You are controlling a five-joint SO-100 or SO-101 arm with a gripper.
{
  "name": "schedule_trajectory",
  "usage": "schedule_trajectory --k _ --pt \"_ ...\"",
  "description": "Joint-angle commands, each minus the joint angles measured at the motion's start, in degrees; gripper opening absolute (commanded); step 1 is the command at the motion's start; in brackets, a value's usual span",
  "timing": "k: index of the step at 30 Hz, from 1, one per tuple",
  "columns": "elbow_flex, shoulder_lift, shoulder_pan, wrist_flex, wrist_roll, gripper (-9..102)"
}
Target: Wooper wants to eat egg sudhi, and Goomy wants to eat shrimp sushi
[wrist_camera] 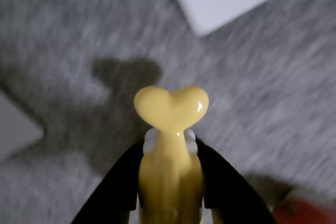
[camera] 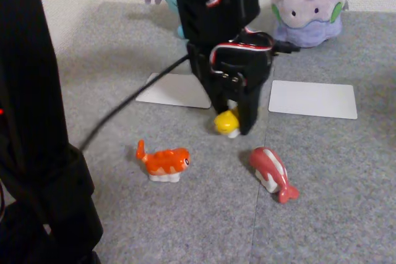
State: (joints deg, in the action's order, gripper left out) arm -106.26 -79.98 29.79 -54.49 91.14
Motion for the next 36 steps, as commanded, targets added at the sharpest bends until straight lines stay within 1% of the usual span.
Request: schedule_trajectory --k 1,5,9,15,19,23,28,32,36 --pt "1.41 -7.56 -3.08 -2.9 1.05 0" --pt "1.49 -19.78 -9.4 -6.94 2.72 0" --pt "1.49 -29.36 -16.96 -7.47 2.9 0" --pt "1.49 -31.11 -23.73 -8.17 1.32 0" --pt "1.58 -28.92 -25.14 -7.29 -1.58 2" --pt "3.78 -24.61 -24.35 -6.94 -4.57 1" --pt "13.8 -14.77 -23.29 -8.44 -4.92 1" --pt "21.88 -5.45 -23.12 -11.16 -7.21 1" --pt "27.69 2.81 -22.06 -13.18 -7.21 1"
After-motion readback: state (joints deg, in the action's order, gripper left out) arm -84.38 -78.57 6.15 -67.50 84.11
